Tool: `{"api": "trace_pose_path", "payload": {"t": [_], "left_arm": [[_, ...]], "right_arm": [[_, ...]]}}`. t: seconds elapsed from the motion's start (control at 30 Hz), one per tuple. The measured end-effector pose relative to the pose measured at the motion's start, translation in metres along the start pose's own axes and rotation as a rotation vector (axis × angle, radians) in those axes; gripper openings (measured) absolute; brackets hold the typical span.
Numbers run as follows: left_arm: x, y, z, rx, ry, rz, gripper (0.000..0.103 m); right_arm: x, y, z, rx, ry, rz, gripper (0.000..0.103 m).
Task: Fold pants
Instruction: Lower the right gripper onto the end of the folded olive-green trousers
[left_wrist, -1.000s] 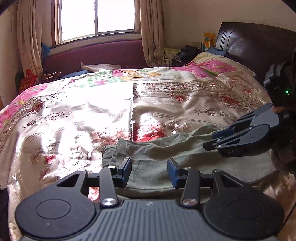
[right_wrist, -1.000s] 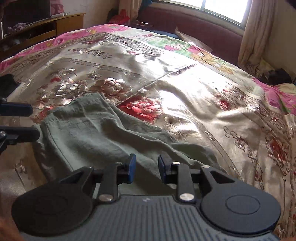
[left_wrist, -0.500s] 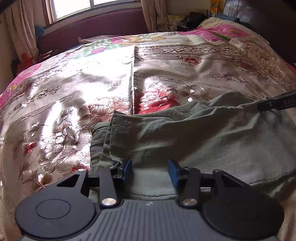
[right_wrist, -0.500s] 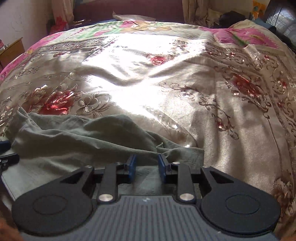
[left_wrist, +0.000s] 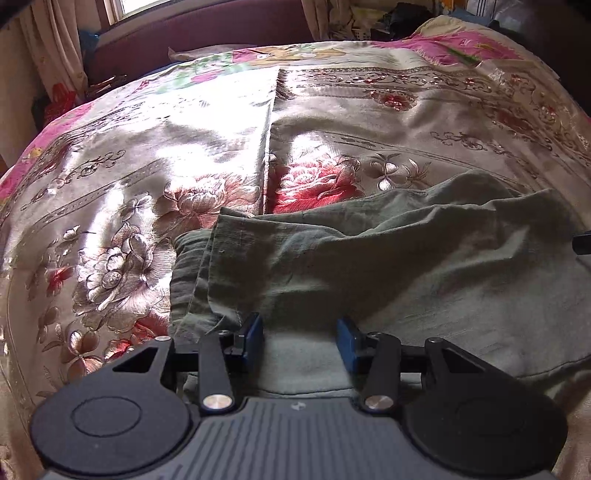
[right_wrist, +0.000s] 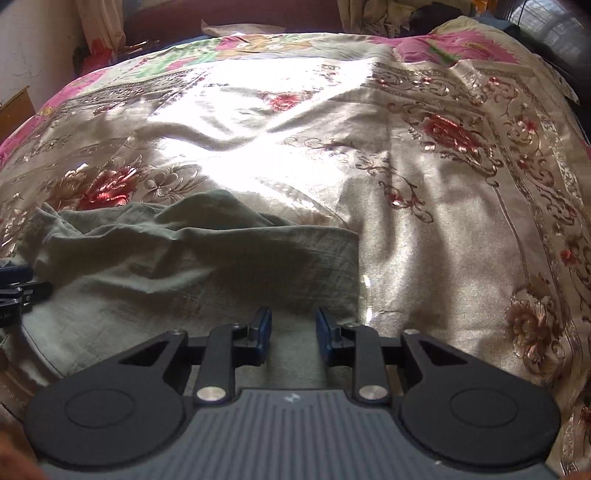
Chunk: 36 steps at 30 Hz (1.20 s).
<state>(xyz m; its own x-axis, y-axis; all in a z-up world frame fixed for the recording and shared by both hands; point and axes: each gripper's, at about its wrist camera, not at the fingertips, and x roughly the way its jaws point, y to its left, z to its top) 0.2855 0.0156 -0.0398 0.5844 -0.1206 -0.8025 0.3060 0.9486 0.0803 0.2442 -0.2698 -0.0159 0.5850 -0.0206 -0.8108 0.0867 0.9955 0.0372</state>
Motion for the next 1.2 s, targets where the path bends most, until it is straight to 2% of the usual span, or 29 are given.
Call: {"api": "trace_pose_path", "payload": {"t": [0.07, 0.17, 0.3, 0.73, 0.9, 1.2], "left_arm": [[-0.004, 0.004, 0.000, 0.002, 0.000, 0.010, 0.058], [-0.009, 0.009, 0.000, 0.007, -0.002, 0.019, 0.058], [-0.010, 0.008, -0.001, 0.019, 0.001, 0.028, 0.058], [-0.008, 0.006, 0.000, 0.025, 0.010, 0.032, 0.058], [-0.016, 0.010, -0.001, 0.023, -0.010, 0.032, 0.058], [-0.025, 0.030, -0.010, 0.008, -0.016, 0.084, 0.058]], "right_arm": [[-0.004, -0.011, -0.001, 0.033, 0.006, -0.016, 0.031], [-0.006, -0.030, -0.004, 0.112, 0.026, -0.006, 0.043], [0.000, -0.046, -0.013, 0.228, 0.067, 0.063, 0.044], [-0.012, -0.046, -0.010, 0.240, 0.021, 0.070, 0.044], [-0.011, -0.050, -0.012, 0.256, 0.030, 0.092, 0.044], [-0.001, -0.058, -0.015, 0.311, 0.046, 0.131, 0.048]]}}
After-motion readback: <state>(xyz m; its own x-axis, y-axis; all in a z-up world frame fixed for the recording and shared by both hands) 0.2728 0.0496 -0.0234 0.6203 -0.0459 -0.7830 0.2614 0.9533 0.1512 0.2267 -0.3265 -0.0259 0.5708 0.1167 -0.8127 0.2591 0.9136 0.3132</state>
